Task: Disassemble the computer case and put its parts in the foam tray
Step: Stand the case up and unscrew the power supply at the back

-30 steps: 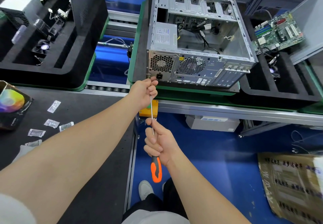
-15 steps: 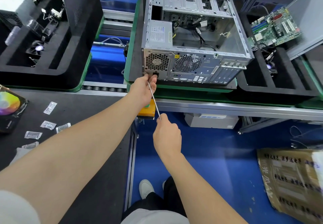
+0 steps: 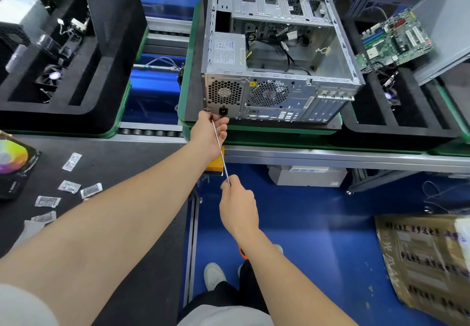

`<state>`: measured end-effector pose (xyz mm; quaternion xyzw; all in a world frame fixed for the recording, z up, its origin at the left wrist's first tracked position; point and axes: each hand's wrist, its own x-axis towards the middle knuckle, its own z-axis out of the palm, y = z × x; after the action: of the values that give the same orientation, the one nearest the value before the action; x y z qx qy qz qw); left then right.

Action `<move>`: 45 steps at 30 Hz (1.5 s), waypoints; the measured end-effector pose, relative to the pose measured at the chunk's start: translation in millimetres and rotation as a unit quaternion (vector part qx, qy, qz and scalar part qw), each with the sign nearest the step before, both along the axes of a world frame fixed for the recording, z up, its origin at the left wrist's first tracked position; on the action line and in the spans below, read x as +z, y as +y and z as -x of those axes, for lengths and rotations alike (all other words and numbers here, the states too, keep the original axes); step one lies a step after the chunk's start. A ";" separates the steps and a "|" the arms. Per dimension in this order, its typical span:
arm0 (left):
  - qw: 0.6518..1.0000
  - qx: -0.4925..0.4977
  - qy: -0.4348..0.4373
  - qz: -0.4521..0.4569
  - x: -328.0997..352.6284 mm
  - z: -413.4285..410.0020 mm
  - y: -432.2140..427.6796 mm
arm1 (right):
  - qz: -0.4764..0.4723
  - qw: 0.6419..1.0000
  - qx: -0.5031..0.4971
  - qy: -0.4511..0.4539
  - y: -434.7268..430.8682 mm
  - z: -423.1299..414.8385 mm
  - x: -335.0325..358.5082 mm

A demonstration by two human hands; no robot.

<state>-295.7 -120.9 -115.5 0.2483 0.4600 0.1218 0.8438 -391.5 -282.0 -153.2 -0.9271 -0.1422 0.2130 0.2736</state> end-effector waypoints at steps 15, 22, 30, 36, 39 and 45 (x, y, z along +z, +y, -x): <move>0.979 -0.199 0.005 -0.047 0.5 -17.1 -95.5 | -0.230 0.961 -0.152 -0.022 -62.5 -49.3 24.9; 0.949 -0.309 -0.008 -0.065 12.4 -76.1 -191.3 | -0.207 0.946 -0.221 -0.112 -132.6 -134.3 41.0; 0.924 -0.340 -0.017 -0.175 23.6 -194.3 -274.4 | -0.176 0.945 -0.231 -0.150 -215.9 -275.2 50.6; 0.796 -0.371 0.048 -0.475 9.8 -264.6 -298.5 | -0.090 0.972 -0.177 -0.123 -252.2 -378.6 47.0; 0.694 -0.386 0.097 -0.600 0.0 -288.4 -300.1 | -0.076 0.983 -0.140 -0.095 -261.6 -410.6 45.6; 0.541 -0.390 0.193 -0.720 -19.3 -307.1 -301.2 | -0.073 0.990 -0.114 -0.047 -266.7 -440.6 38.3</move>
<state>11.4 -422.0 -134.8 0.9446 0.2269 0.0204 0.2363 49.0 -548.7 -114.9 -0.9238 -0.0630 0.1260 0.3559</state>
